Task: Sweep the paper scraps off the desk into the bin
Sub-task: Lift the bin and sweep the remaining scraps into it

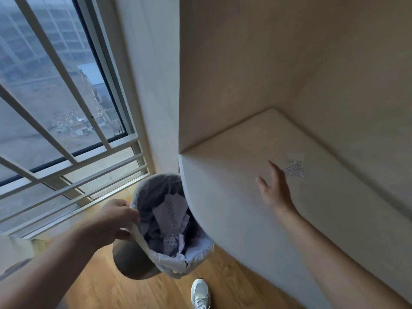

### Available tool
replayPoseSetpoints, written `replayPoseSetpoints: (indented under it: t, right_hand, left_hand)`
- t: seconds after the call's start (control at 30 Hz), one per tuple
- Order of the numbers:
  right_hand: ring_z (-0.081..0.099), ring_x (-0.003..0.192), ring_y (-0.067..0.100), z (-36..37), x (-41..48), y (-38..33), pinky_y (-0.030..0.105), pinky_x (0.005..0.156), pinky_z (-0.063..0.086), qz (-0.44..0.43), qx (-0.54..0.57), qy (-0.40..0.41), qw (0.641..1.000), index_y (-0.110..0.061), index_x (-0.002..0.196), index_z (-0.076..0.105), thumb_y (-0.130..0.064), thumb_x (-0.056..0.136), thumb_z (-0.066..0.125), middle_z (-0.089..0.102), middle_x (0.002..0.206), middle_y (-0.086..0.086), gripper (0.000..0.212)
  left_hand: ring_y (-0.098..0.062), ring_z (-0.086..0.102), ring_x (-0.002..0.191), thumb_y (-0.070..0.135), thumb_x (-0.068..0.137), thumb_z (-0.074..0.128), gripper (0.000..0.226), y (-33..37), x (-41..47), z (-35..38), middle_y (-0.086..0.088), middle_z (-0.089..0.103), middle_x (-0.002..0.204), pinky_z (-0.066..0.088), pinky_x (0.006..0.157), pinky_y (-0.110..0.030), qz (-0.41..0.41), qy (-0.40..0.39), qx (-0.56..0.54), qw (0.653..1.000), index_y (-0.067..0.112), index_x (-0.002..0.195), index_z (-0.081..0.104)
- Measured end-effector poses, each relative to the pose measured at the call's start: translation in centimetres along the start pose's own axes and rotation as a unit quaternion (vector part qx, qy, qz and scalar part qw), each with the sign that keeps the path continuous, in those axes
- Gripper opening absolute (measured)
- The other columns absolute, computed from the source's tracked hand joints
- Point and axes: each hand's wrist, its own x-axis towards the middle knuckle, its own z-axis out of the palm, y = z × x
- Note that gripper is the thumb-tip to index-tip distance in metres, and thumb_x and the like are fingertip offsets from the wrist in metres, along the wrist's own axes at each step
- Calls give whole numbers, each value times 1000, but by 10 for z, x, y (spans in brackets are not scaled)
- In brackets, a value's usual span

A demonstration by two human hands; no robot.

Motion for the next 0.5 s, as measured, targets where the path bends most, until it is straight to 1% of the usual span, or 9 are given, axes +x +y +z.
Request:
replayPoseSetpoints:
  t: [0.03, 0.1, 0.2, 0.27, 0.33, 0.37, 0.4, 0.43, 0.5]
  right_hand:
    - [23, 147, 29, -16, 26, 11, 34, 117, 22, 17, -40, 2, 999, -7, 150, 30, -18, 93, 61, 25, 158, 20, 66]
    - [15, 150, 28, -41, 72, 32, 37, 119, 22, 70, -88, -13, 994, -17, 154, 22, -30, 92, 61, 11, 163, 15, 73]
    - [14, 150, 31, -60, 115, 57, 43, 120, 23, 123, -120, -60, 983, -29, 154, 18, -46, 88, 60, -2, 165, 7, 81]
    - [14, 150, 33, -60, 134, 68, 45, 120, 21, 131, -133, -100, 977, -27, 154, 20, -49, 87, 61, -2, 165, 9, 82]
    - [15, 147, 38, -51, 143, 71, 48, 117, 22, 121, -197, -127, 965, -21, 150, 27, -49, 87, 60, 9, 162, 13, 76]
    - [14, 146, 41, -45, 144, 70, 52, 114, 23, 115, -230, -132, 957, -20, 147, 30, -49, 87, 57, 14, 160, 12, 72]
    - [11, 146, 42, -40, 142, 68, 56, 112, 22, 110, -246, -137, 953, -22, 146, 30, -51, 87, 55, 15, 160, 9, 70]
    - [7, 147, 41, -34, 139, 65, 59, 112, 21, 103, -250, -144, 952, -25, 147, 28, -53, 89, 52, 12, 162, 5, 69]
    - [0, 150, 37, -22, 127, 59, 58, 115, 15, 71, -255, -164, 950, -33, 152, 20, -54, 92, 46, 2, 165, -4, 69]
  left_hand:
    - [-42, 66, 90, -7, 82, 64, 11, 2, 2, 0, -31, 61, 105, 57, 47, -32, 0, -1, -1, 1000, -8, 93, 62]
    - [-40, 66, 88, -7, 83, 63, 10, 7, 6, -1, -30, 61, 102, 56, 46, -31, 1, -6, -3, 1000, -7, 93, 61]
    - [-42, 67, 88, -7, 83, 63, 9, 13, 13, -2, -30, 62, 100, 57, 49, -34, 2, -1, -1, 1000, -7, 92, 61]
    - [-43, 67, 89, -7, 82, 64, 12, 13, 17, -1, -30, 63, 100, 58, 52, -36, 5, 7, 2, 1000, -9, 94, 61]
    - [-43, 67, 91, -6, 83, 64, 15, 12, 20, -2, -30, 63, 101, 59, 56, -39, 9, 8, 3, 1000, -9, 96, 61]
    - [-43, 67, 93, -6, 83, 64, 15, 12, 21, -2, -30, 64, 101, 59, 57, -40, 8, 8, 2, 1000, -9, 97, 61]
    - [-42, 67, 93, -6, 83, 64, 15, 11, 22, -3, -29, 64, 102, 60, 57, -40, 7, 7, -1, 1000, -9, 98, 61]
    - [-42, 67, 93, -6, 84, 64, 16, 11, 23, -3, -29, 64, 102, 60, 57, -39, 4, 5, -4, 1000, -8, 99, 61]
    - [-41, 67, 93, -5, 84, 64, 17, 10, 24, -1, -28, 64, 103, 60, 55, -37, 1, 1, -9, 1000, -7, 101, 61]
